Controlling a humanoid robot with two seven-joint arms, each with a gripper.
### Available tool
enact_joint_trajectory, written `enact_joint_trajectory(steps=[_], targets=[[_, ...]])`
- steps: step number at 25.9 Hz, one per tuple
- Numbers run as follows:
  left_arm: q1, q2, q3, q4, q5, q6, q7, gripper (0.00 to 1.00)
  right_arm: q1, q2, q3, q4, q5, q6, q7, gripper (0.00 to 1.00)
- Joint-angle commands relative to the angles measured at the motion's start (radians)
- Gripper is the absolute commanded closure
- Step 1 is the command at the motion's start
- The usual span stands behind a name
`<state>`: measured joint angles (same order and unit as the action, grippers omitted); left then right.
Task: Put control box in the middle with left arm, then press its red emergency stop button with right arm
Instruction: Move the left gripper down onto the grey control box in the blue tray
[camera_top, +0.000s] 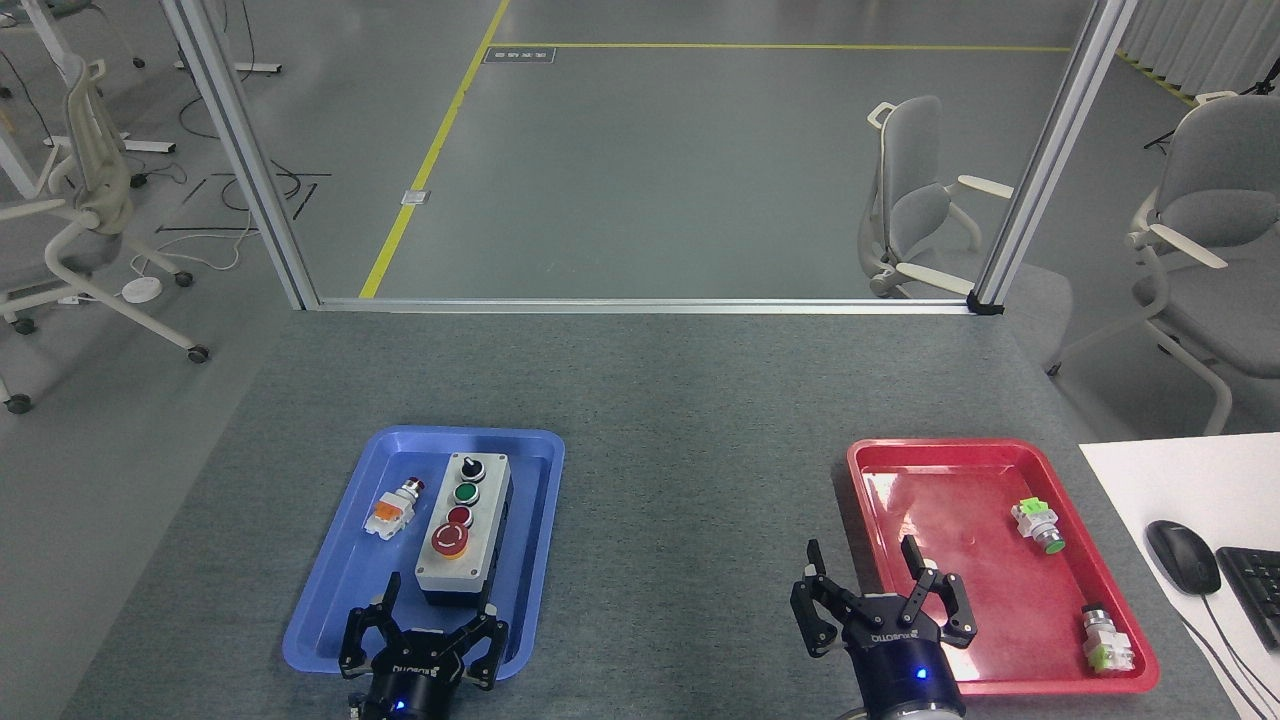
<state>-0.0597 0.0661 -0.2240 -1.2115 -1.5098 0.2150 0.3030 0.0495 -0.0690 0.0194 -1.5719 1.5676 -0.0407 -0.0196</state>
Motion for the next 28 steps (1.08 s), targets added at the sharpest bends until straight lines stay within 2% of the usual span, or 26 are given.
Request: enact_joint_trajectory(steps=[1, 9, 24, 28], targets=[[-0.023, -0.012, -0.005, 0.043, -0.001, 0.006, -0.001, 0.01, 0.0, -0.003, -0.001, 0.0, 0.0, -0.004, 0.0, 0.02], [-0.072, -0.031, -0.003, 0.096, 0.003, 0.006, -0.004, 0.01, 0.0, -0.005, -0.001, 0.0, 0.002, -0.008, 0.0, 0.02], [-0.213, -0.065, -0.003, 0.305, 0.019, 0.0, -0.004, 0.01, -0.003, -0.003, -0.001, 0.001, 0.005, -0.01, -0.002, 0.02], [-0.285, -0.078, -0.001, 0.392, 0.036, 0.001, -0.004, 0.01, -0.005, -0.002, -0.001, 0.0, 0.014, -0.013, -0.002, 0.02]])
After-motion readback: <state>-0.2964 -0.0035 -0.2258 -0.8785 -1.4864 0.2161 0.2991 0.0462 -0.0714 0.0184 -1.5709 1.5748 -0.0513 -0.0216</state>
